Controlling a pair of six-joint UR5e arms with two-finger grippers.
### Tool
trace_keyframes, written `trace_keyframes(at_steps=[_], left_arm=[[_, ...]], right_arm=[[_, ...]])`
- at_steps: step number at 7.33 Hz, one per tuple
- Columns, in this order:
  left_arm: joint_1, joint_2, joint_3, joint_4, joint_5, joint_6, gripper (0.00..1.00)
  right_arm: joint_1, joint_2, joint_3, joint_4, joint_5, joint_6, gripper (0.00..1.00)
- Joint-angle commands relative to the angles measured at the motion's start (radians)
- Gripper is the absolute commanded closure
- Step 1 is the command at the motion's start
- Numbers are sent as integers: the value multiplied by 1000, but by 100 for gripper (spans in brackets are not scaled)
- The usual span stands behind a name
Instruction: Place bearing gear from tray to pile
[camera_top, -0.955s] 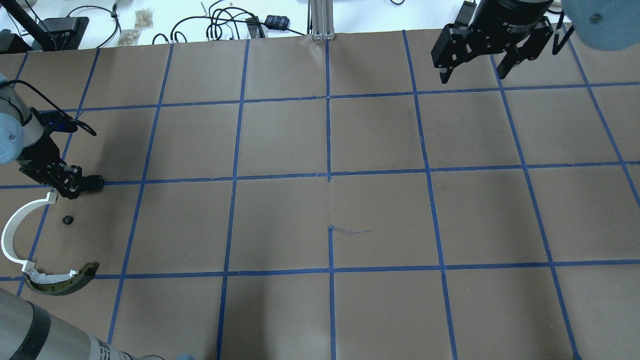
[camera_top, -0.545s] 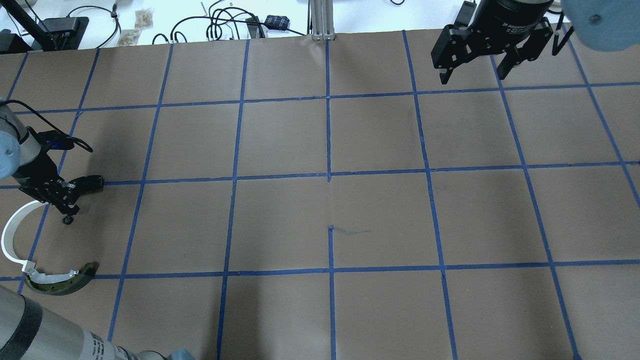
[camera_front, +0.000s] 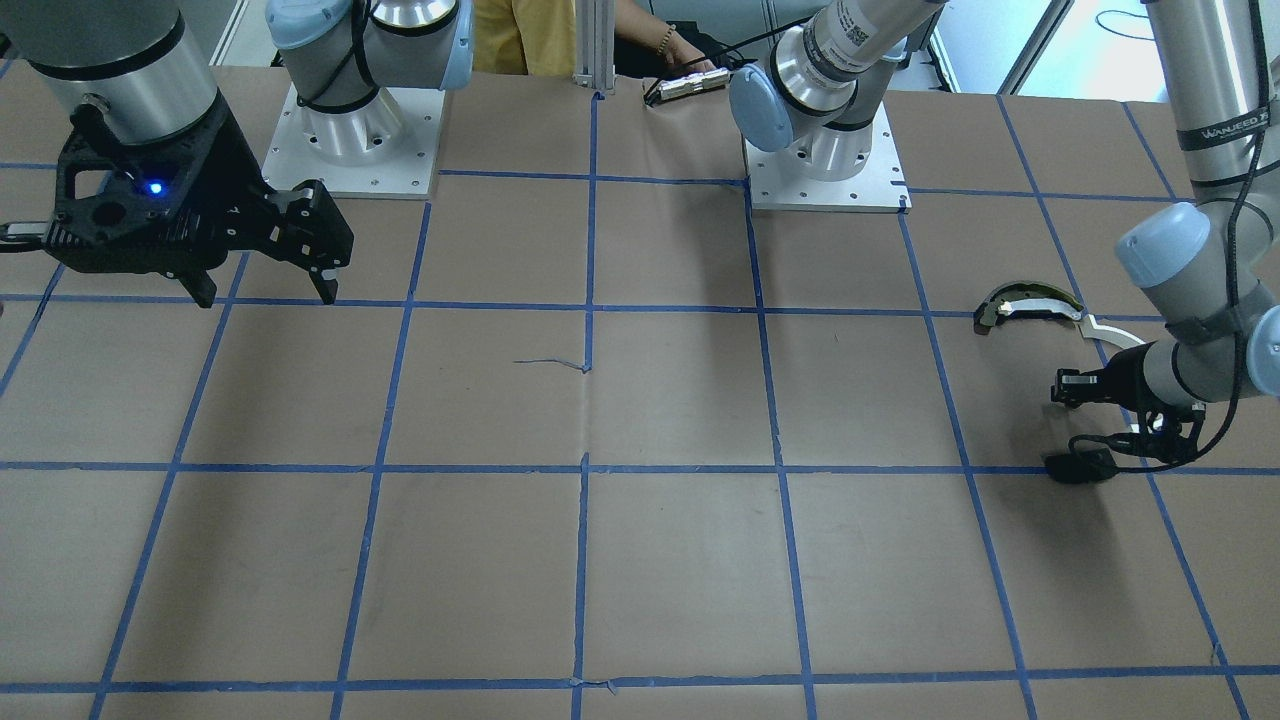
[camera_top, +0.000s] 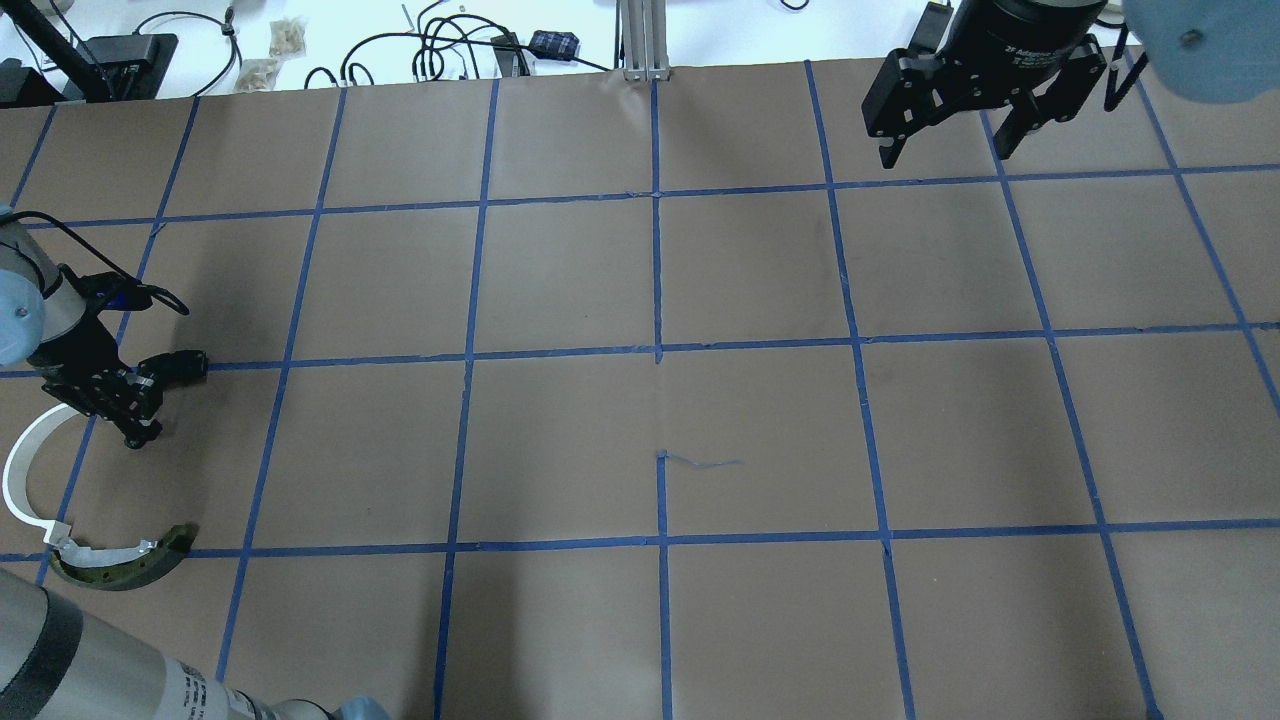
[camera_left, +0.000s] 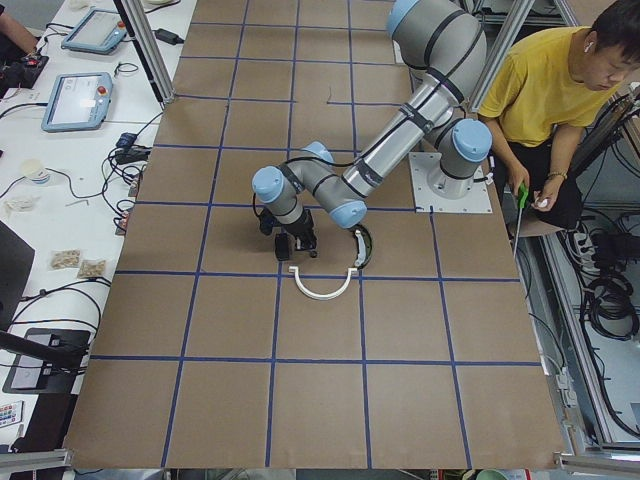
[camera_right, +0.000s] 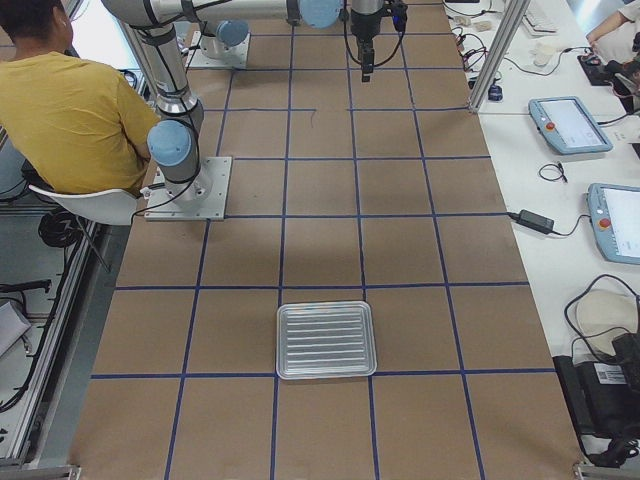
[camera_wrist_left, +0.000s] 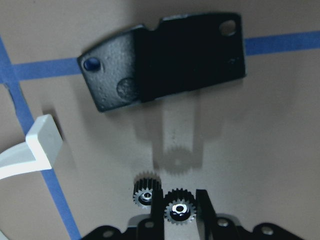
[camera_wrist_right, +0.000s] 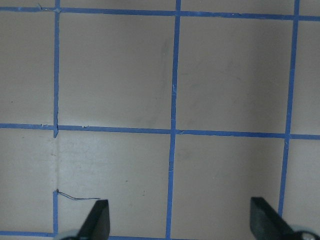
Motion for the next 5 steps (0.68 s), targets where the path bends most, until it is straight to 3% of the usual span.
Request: trace_keyframes(at_steps=[1,2,5], left_arm=[[0,1,-2,0,1,3,23],[0,1,0,0,1,2,0],[-33,54,50,-64,-8,-49,0]], right_arm=[[1,0,0,0,0,0,0],[-1,1,0,0,0,0,0],[-1,0,0,0,-2,0,0]])
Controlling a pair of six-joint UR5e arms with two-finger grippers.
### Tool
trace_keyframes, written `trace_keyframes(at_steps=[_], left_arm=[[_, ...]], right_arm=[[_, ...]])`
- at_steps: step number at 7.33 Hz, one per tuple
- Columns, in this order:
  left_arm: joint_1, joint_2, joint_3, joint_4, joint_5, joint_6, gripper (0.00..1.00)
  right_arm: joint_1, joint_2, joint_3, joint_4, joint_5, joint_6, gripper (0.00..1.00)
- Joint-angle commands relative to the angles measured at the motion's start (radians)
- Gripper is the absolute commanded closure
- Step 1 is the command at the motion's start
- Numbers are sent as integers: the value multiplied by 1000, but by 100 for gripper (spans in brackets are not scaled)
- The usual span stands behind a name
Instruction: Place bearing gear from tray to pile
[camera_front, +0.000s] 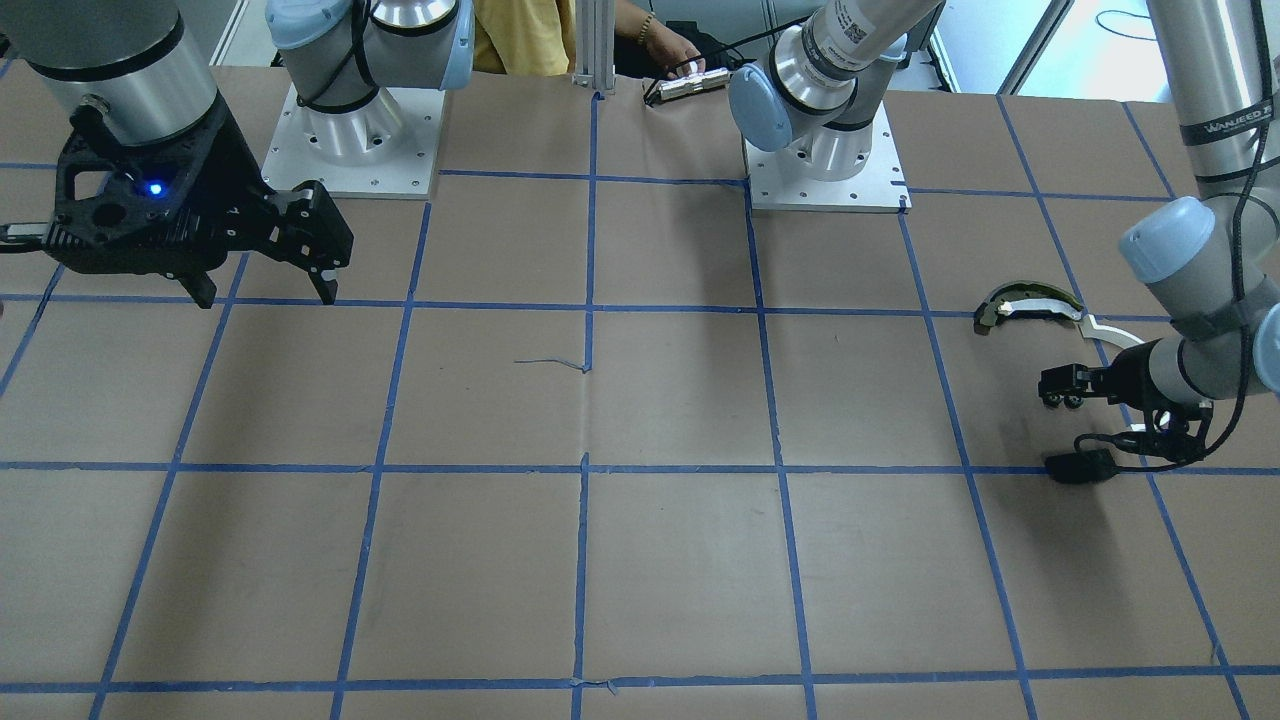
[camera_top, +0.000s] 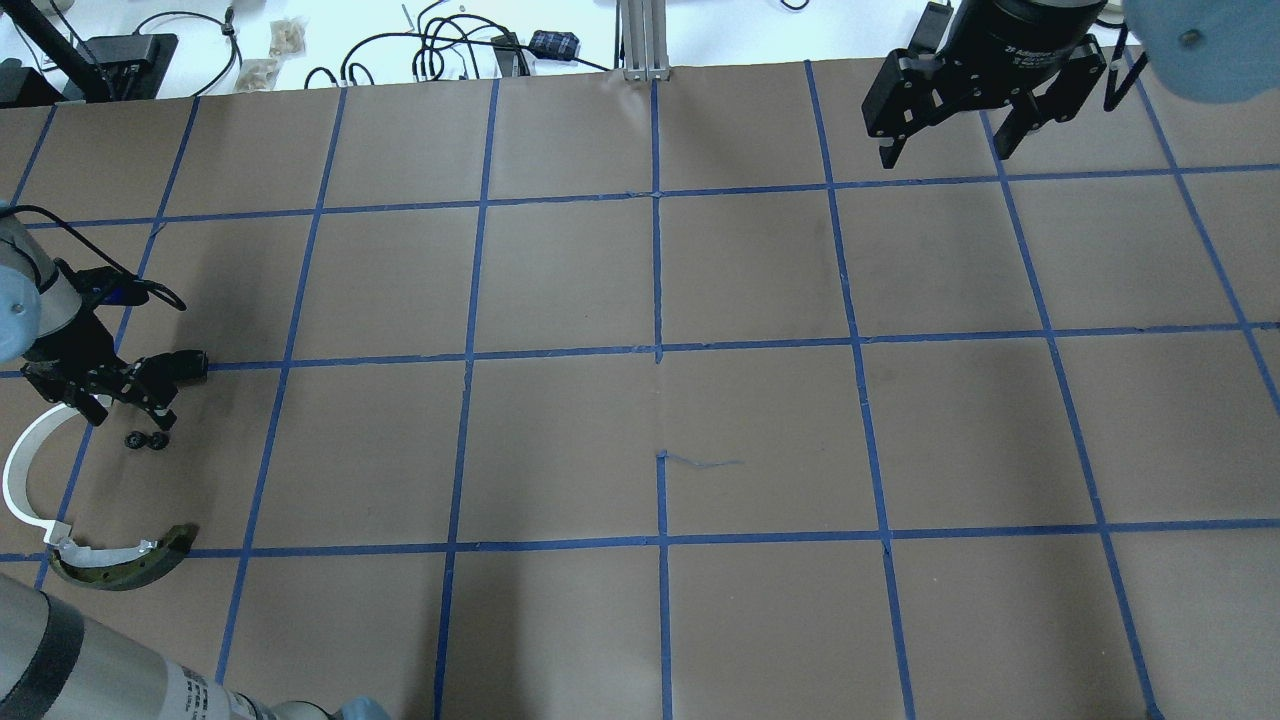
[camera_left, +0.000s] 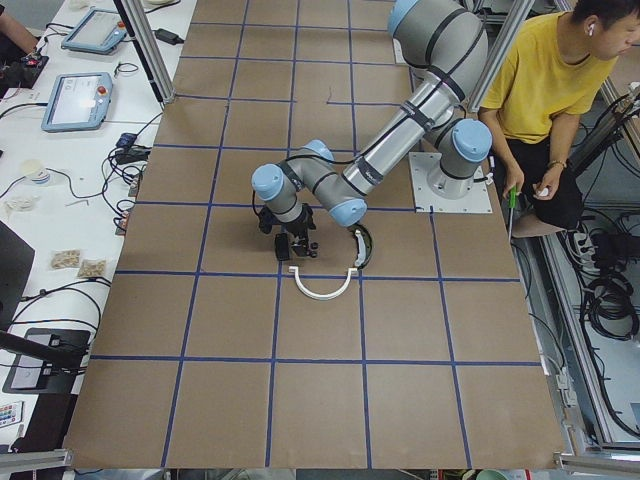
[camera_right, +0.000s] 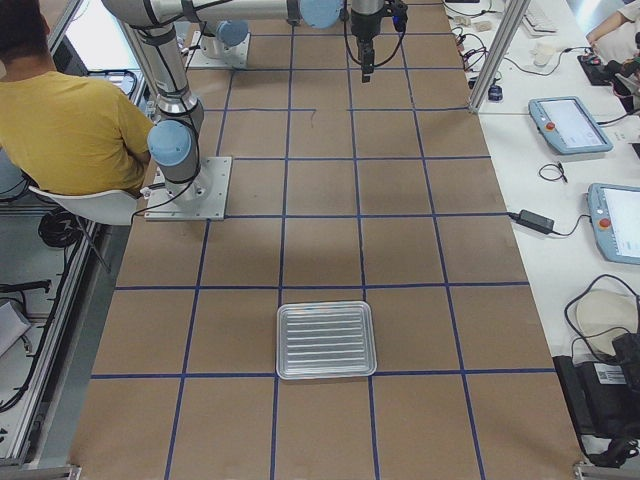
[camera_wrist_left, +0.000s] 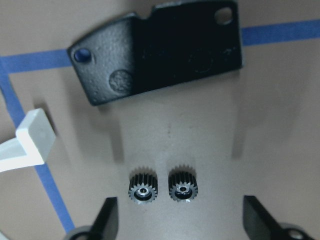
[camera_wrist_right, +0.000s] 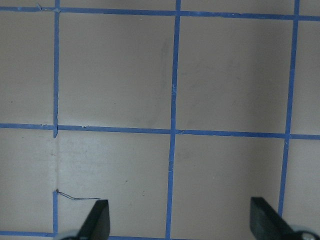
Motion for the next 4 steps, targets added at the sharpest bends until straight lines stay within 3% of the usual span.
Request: trace_keyframes(at_steps=[1,2,4], left_arm=[[-78,63,111,-139,-45,-167,0],[-170,103,199,-216,-71,-239,0],[-304,204,252,-287,-176,-399,0]], right_arm=[[0,-1,0,0,-3,-2,0],[0,-1,0,0,-1,-2,0],[0,1,0,0,-1,-3,0]])
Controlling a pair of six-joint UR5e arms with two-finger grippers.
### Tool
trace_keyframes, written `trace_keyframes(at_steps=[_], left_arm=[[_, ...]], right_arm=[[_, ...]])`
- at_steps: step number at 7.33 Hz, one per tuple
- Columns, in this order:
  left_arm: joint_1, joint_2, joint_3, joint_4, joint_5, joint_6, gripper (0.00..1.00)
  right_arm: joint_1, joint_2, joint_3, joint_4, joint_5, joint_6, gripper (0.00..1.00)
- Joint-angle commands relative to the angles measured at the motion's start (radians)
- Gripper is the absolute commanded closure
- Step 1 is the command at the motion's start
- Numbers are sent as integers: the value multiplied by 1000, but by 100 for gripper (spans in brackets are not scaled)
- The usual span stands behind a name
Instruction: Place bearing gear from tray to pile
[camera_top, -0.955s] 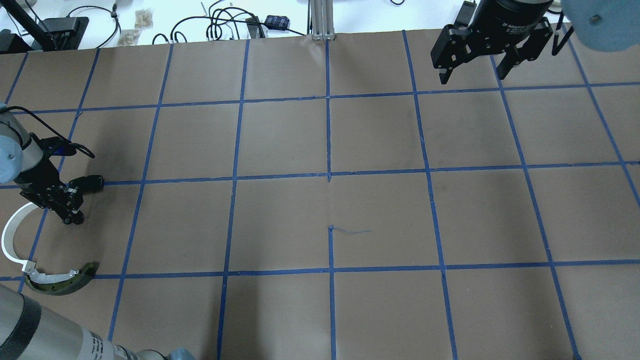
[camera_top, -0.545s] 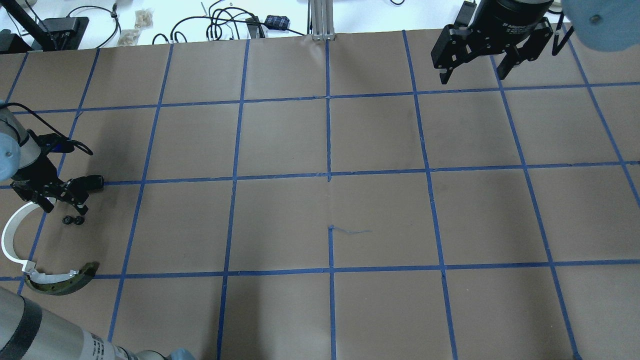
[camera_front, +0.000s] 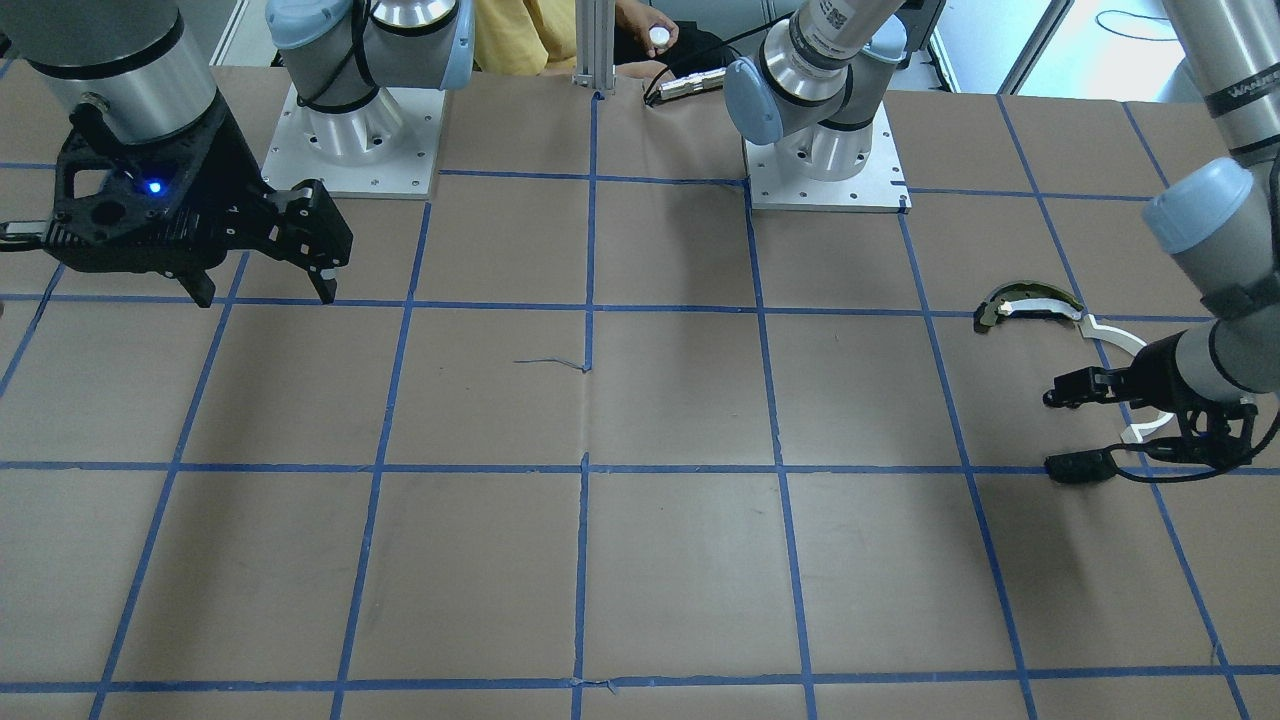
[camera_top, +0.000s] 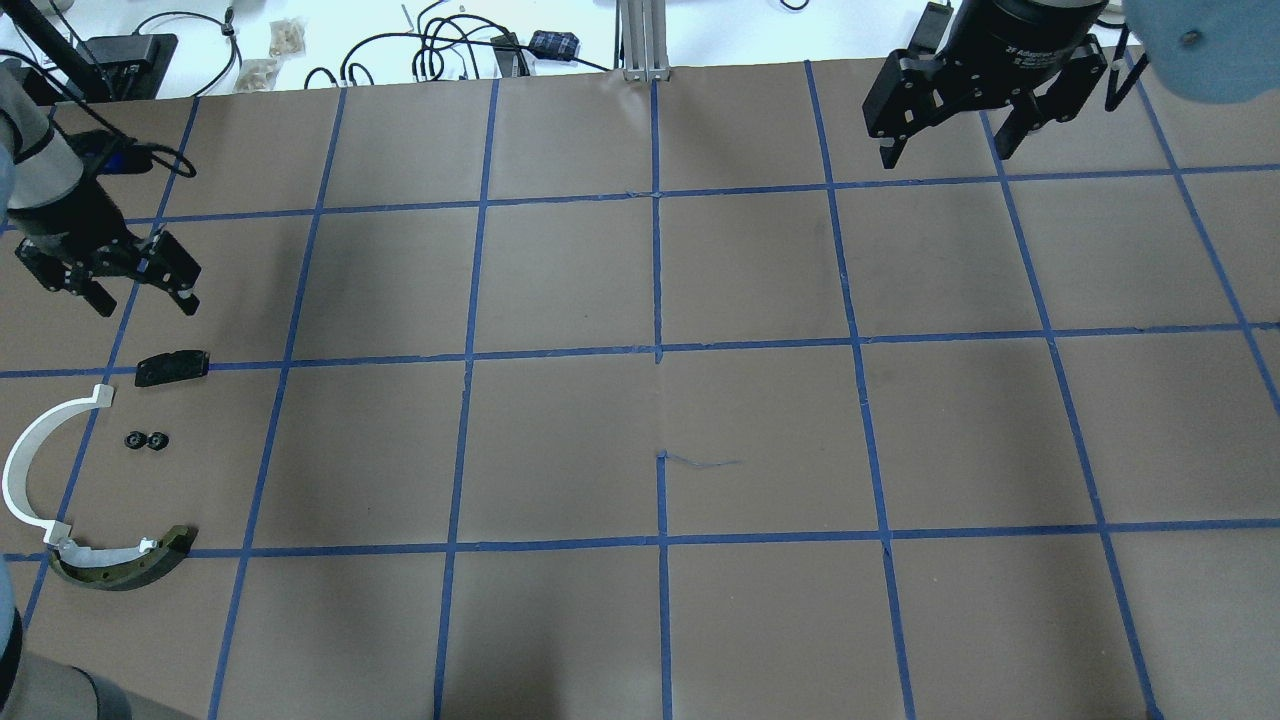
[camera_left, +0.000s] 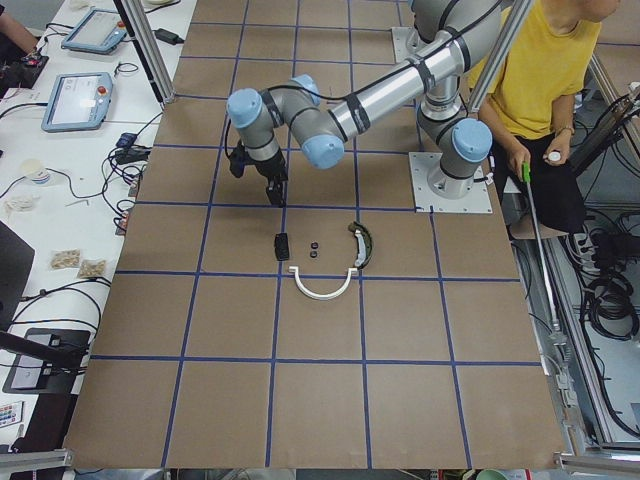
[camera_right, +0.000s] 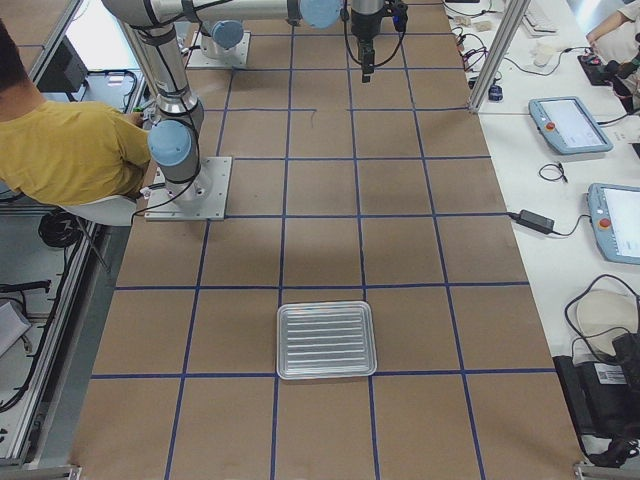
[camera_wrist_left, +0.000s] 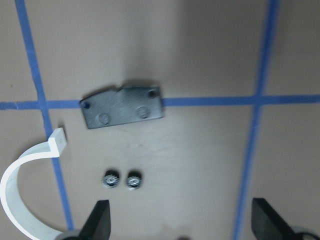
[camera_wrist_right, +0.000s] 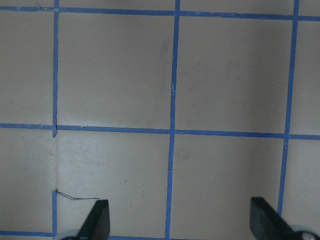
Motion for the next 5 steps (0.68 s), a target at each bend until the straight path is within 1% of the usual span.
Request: trace_keyframes(at_steps=[1,2,3,5], left_arm=[[-171,97,31,-49,-51,-155,0],[-234,144,28,-66,-47,-241,0],[-268,169,20,-75,-66,-301,0],[-293,209,13,-87,-70,-304,0]], right_arm=[[0,1,0,0,0,0,0],[0,1,0,0,0,0,0],[0,1,0,0,0,0,0],[0,1,0,0,0,0,0]])
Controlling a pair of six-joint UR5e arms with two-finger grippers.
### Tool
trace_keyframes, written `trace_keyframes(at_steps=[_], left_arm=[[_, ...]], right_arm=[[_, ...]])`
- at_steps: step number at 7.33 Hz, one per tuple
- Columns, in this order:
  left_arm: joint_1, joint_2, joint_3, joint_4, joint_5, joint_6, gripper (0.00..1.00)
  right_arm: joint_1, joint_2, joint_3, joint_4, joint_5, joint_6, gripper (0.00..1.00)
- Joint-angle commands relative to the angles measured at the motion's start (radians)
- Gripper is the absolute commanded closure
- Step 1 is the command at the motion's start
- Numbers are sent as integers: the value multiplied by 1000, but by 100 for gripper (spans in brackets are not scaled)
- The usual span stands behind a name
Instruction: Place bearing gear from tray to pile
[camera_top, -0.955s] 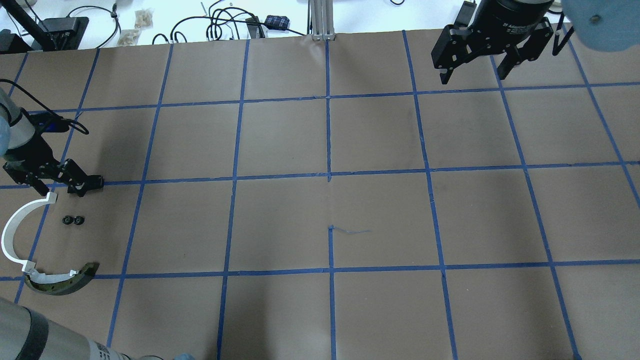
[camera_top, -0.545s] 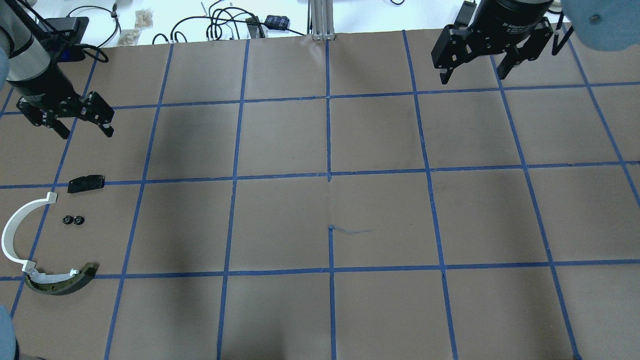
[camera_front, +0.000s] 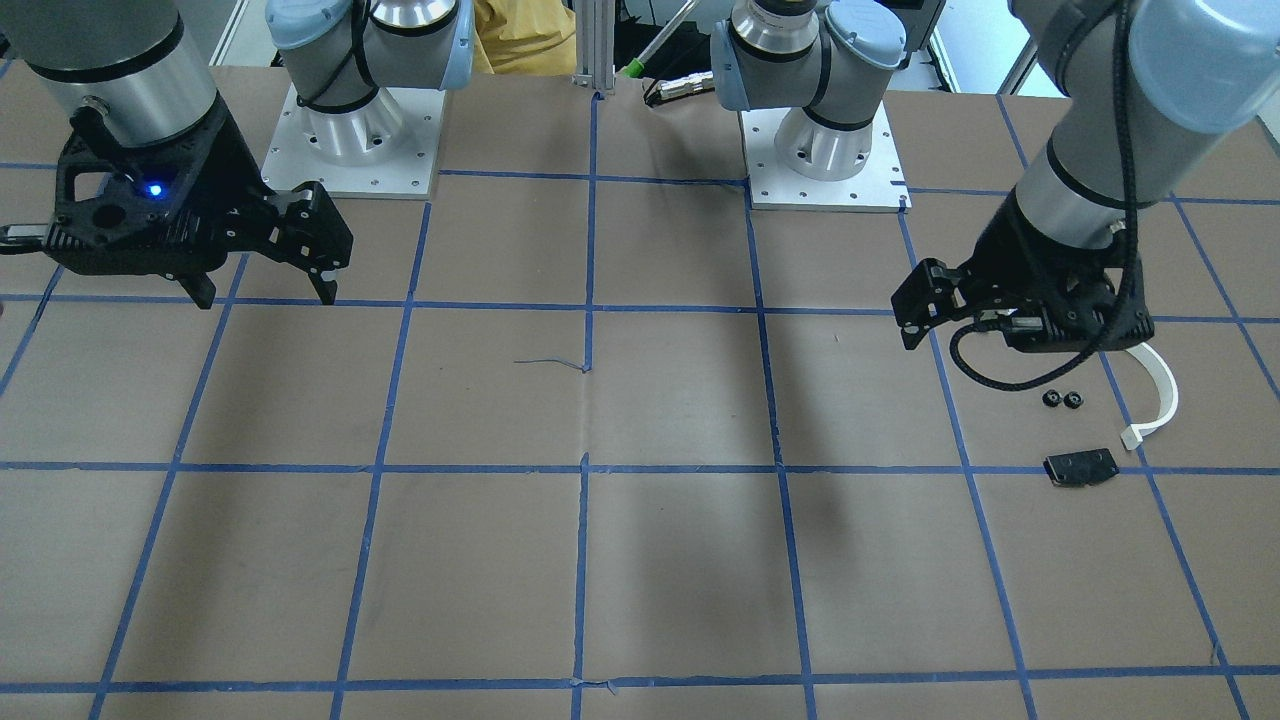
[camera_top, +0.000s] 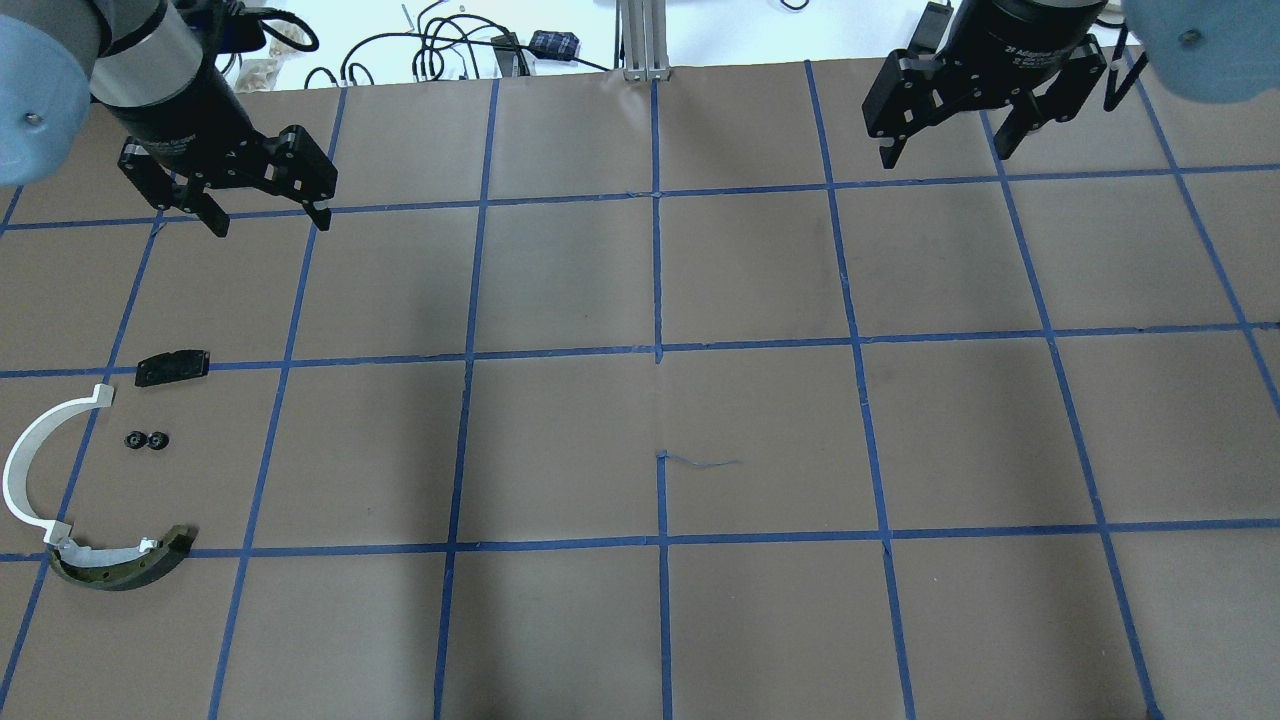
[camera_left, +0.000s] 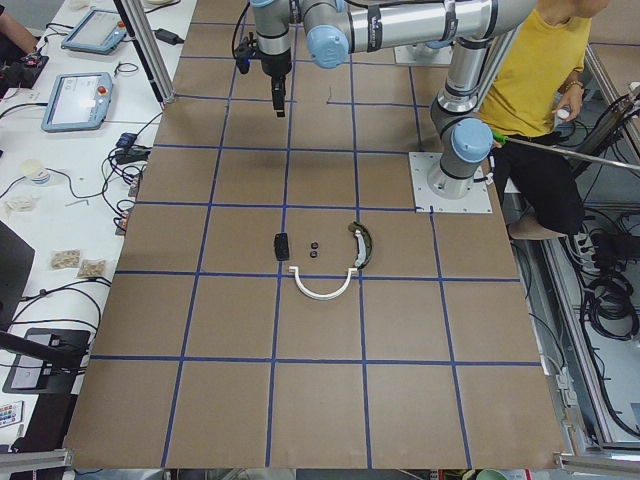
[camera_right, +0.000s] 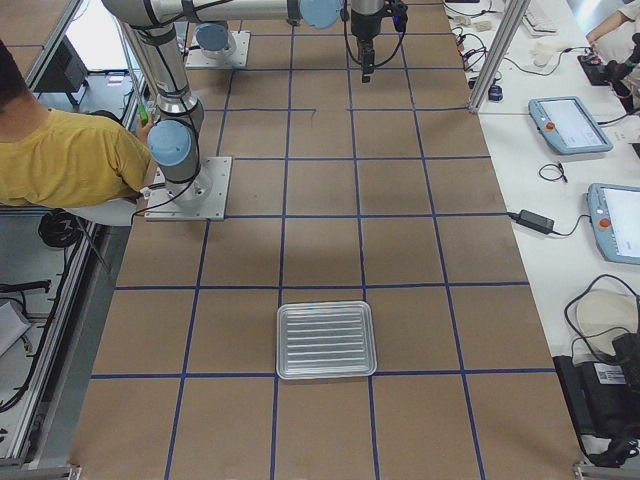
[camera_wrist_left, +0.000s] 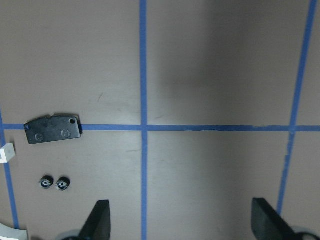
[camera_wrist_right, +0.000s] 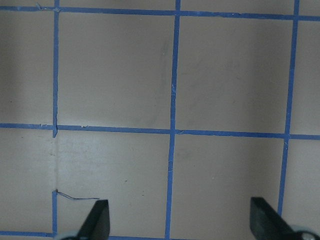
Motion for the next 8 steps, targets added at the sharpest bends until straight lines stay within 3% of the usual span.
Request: trace_keyframes(at_steps=[1,3,6,8], left_arm=[[-25,54,-23,-49,-4,-14,0],[-33,114,-42,-97,-28,-13,0],[-51,122,-64,-97,-33,-16,0],[-51,128,-65,-99,-27,-13,0]], right_arm=[[0,0,0,0,-1,2,0],[0,0,0,0,-1,2,0],[3,-9,-3,2,-1,15,0],[15,-12,-3,11,-7,119,0]])
